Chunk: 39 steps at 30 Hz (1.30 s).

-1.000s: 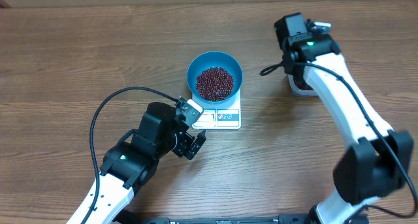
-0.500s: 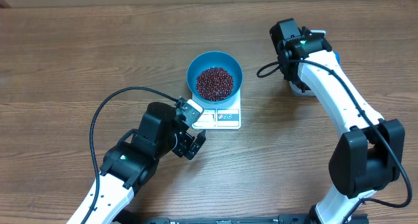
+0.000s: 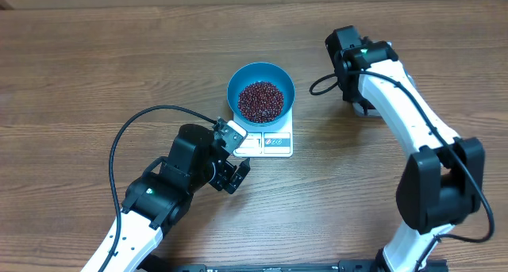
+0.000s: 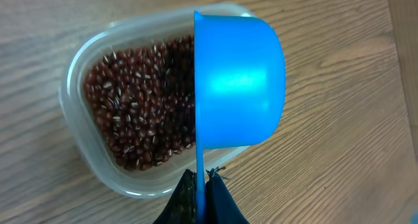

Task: Scoop item into bowl and weigh 150g on scale

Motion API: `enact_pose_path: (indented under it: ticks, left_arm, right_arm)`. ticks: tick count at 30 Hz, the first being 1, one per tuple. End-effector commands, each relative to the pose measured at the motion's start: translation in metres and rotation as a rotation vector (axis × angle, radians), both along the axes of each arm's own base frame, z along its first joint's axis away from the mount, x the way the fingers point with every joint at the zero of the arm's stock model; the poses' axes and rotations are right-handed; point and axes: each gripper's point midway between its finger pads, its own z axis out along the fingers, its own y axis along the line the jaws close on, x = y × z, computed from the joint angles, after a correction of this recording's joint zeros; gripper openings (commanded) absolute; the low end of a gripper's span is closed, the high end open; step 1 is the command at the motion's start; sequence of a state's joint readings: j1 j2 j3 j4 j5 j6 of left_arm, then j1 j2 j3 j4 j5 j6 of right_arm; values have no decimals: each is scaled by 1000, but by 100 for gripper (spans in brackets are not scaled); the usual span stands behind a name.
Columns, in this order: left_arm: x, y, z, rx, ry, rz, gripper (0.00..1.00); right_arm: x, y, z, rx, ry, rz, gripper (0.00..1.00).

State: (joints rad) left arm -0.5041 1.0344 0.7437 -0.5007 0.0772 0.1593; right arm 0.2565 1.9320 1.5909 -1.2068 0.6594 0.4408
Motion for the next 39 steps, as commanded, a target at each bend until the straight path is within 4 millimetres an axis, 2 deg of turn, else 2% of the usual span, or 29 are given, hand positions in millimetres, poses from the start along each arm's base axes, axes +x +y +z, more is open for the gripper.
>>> enact_pose_path:
  ticks: [1, 16, 32, 39]
  left_arm:
    - [-1, -1, -4, 4, 11, 5, 100]
    - [-1, -1, -4, 3, 11, 5, 100]
    - [-1, -1, -4, 4, 11, 5, 100]
    - [-1, -1, -4, 4, 11, 5, 100]
  right_arm:
    - [0, -6, -4, -30, 9, -13, 4]
    - [-4, -25, -13, -19, 33, -65, 4]
    - [-2, -11, -22, 68, 52, -31, 4]
    - [-3, -12, -23, 67, 57, -31, 4]
